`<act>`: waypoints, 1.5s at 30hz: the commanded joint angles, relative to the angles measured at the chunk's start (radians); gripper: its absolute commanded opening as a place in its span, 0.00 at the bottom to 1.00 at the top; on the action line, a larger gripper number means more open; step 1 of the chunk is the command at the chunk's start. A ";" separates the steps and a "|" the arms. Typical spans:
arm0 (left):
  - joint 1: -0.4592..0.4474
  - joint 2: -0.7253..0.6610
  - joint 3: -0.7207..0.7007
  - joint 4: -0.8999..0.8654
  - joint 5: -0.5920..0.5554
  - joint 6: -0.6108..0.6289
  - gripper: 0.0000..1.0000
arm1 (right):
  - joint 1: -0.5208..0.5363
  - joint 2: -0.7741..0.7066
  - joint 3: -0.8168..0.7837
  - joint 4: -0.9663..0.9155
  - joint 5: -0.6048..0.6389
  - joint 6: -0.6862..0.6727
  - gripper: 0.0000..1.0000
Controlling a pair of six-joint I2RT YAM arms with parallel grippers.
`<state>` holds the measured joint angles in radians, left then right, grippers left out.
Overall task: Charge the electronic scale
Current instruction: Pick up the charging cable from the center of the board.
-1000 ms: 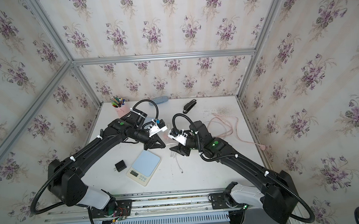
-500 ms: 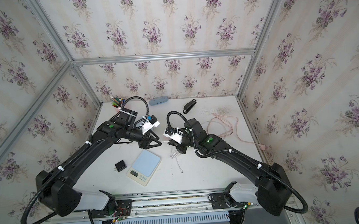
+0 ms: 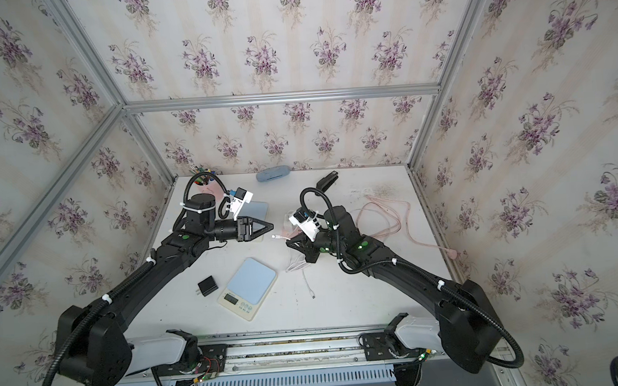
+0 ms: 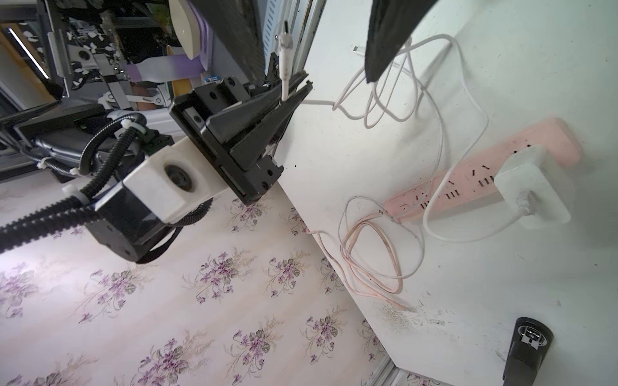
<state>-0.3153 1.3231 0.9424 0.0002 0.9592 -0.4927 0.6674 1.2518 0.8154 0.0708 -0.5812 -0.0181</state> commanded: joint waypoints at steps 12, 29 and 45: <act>-0.034 0.035 -0.013 0.135 0.084 -0.157 0.46 | 0.001 -0.002 0.016 0.042 0.114 0.046 0.00; -0.043 0.047 0.022 0.011 0.050 -0.082 0.00 | 0.015 0.009 0.039 -0.014 0.099 -0.034 0.19; -0.036 0.049 0.029 -0.040 0.058 -0.090 0.00 | 0.093 0.103 0.186 -0.114 0.282 -0.292 0.12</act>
<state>-0.3500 1.3689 0.9611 -0.0360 0.9966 -0.5922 0.7578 1.3491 0.9905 -0.0460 -0.3202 -0.2520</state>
